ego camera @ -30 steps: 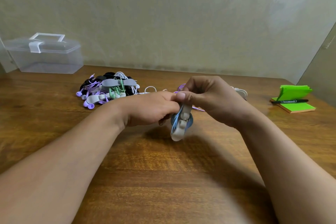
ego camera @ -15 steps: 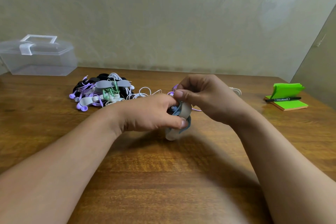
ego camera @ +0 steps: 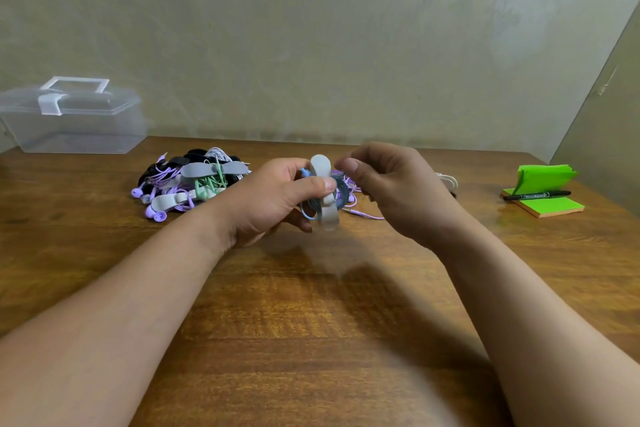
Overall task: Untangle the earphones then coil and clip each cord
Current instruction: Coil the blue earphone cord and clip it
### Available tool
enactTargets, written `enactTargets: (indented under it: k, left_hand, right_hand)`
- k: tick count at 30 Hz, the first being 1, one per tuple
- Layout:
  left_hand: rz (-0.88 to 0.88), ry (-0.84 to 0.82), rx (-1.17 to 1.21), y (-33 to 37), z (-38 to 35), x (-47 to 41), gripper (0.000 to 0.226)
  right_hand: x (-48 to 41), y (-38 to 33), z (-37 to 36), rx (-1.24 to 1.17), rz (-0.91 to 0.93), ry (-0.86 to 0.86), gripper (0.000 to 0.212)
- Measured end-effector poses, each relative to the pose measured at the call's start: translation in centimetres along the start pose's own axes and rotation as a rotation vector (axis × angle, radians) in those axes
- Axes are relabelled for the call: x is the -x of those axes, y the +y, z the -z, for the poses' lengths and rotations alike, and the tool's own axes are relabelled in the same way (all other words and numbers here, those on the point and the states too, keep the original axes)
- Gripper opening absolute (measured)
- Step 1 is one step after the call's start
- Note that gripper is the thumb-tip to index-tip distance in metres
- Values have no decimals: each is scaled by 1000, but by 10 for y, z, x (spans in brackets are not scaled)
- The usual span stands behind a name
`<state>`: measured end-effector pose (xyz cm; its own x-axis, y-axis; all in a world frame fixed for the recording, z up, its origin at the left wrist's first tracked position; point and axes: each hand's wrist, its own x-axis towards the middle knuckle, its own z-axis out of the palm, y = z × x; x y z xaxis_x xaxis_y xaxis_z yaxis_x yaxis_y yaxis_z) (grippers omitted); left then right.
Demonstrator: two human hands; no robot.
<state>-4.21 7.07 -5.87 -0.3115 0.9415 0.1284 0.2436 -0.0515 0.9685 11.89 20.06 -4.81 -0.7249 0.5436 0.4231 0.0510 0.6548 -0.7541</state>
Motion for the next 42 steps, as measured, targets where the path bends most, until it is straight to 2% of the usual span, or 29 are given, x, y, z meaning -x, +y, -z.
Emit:
enactTargets:
  k: [3,8,21,26,28,31,33,37,40,42]
  left_hand:
    - [-38,112,-122,-1,-4,0,15]
    - [-116,280,-127,0,-14,0,17]
    - [-334,583,32,-12,-45,-5,14]
    - [-421,622,18,-8,-48,-3,18]
    - [-457,637,-3,-6,-50,-2,19]
    - [-487,650,-25,-4,-52,0,21]
    - [-471,626,-38,-3,-50,0,20]
    - [-362,573,-159,-2,-37,0,24]
    - [-320,479,-289,0,-29,1,45]
    - [-332,465,-333,1,-27,3,39]
  right_hand:
    - [1,-5,0,98,-6,-25,13]
    - [3,-9,-4,106,-36,-1,6]
    - [8,-12,-36,-461,-173,279,7]
    - [7,-12,-42,-698,-209,261,17]
    - [7,-15,-43,-845,-235,191,25]
    - [9,-17,-42,-1034,-290,66,25]
    - [8,-14,-38,-975,-278,76,23]
    - [4,-5,-30,-385,-140,192,13]
    - [4,-6,-26,-163,-85,179,11]
    - [5,-8,-24,-94,-76,159,15]
